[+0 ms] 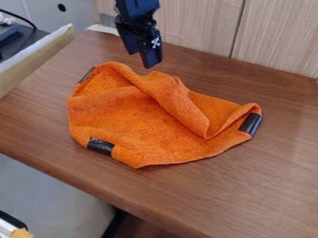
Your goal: Unfolding the cloth from the bottom to the top
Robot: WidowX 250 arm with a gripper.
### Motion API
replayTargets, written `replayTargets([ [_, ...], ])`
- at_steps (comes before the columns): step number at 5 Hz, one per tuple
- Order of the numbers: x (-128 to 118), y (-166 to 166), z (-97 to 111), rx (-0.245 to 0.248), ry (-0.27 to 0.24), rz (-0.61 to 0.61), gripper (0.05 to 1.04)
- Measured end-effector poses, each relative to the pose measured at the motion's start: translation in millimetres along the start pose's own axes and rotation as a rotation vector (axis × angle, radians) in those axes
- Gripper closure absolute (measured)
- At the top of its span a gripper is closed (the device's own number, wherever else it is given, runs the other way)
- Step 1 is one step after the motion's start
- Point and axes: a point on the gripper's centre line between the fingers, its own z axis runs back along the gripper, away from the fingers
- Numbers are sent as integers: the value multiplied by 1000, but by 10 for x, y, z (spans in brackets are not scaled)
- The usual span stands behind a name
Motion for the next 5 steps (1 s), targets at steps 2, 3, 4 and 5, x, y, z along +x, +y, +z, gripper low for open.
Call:
replayTargets([
  [2, 137, -243, -213, -98, 15, -51, 83],
  [3, 312, -472, -267, -113, 2, -137, 83],
  [4, 375, -674, -445, -145, 32, -202, 83],
  [5, 361, -744, -637, -154, 61, -220, 83],
])
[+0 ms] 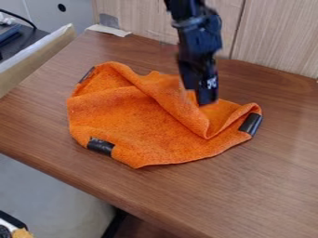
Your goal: Unfolding the cloth from the bottom to the top
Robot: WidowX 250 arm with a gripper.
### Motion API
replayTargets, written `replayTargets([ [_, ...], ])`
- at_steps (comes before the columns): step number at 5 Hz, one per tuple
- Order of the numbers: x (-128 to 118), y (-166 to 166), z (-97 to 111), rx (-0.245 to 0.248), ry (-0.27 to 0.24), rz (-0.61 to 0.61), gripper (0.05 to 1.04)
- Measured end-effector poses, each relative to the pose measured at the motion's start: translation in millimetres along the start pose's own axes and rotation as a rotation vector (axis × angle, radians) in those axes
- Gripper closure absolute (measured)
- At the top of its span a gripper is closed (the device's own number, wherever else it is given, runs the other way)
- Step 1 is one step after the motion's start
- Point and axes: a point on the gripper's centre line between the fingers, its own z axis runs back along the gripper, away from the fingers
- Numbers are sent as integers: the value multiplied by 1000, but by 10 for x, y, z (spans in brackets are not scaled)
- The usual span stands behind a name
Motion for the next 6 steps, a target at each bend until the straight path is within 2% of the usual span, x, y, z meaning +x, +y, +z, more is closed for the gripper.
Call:
replayTargets([
  [1, -46, 65, -203, 0, 27, 19, 83],
  [2, -89, 98, -304, -1, 51, 36, 83],
  [3, -165, 54, -296, 6, 64, 35, 133],
  [5, -220, 24, -298, -11, 68, 38, 708],
  [6, -219, 34, -186, -9, 48, 44, 917],
])
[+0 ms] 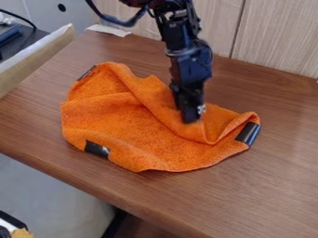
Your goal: Unfolding the cloth from the bottom to the top
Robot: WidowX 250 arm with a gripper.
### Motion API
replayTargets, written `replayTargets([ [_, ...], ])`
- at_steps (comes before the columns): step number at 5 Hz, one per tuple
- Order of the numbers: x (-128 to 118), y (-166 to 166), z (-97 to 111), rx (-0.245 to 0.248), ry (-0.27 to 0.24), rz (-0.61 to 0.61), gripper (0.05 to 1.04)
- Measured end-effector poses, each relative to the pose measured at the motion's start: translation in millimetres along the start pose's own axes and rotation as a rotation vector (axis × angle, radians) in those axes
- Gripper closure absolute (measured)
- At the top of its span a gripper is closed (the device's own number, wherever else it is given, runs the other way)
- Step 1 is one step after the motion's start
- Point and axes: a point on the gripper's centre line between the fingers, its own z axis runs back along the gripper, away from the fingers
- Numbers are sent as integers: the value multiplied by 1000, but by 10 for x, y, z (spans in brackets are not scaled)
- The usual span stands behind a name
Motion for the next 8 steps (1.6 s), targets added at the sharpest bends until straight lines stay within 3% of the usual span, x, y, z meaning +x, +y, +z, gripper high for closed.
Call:
replayTargets([
  [1, -15, 34, 43, -4, -7, 7, 1015],
  [2, -10, 98, 210, 9, -40, 21, 1025],
  [3, 5, 140, 477, 34, -110, 41, 1025],
  [4, 203, 183, 715, 33, -189, 18, 1025],
  [5, 440, 310, 770, 21, -253, 10, 1025],
  [8, 887, 624, 269, 24, -281, -2, 1025],
])
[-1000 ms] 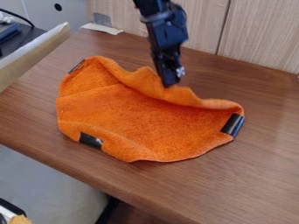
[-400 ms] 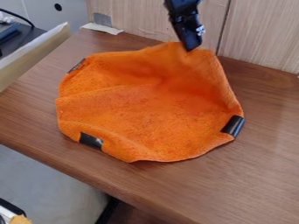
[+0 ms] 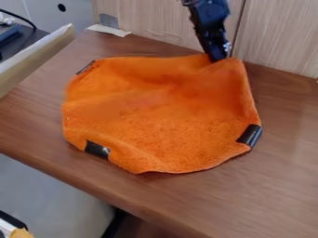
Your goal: Unfolding the cloth from the bottom to the top
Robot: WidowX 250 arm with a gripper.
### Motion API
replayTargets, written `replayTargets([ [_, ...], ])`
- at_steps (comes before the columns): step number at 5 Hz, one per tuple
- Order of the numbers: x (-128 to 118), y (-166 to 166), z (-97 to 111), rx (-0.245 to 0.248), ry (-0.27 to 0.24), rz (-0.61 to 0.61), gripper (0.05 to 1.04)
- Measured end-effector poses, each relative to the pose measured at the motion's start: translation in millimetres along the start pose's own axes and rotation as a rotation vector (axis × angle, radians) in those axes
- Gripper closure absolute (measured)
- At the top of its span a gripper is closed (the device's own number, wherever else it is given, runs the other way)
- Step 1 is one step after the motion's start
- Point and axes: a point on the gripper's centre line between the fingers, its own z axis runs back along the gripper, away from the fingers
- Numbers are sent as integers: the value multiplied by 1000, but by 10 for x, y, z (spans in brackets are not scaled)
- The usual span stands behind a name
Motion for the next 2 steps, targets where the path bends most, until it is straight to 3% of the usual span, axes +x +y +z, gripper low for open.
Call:
replayTargets([
  [1, 106, 54, -117, -26, 10, -5, 1025],
  [2, 104, 93, -134, -21, 20, 7, 1003],
])
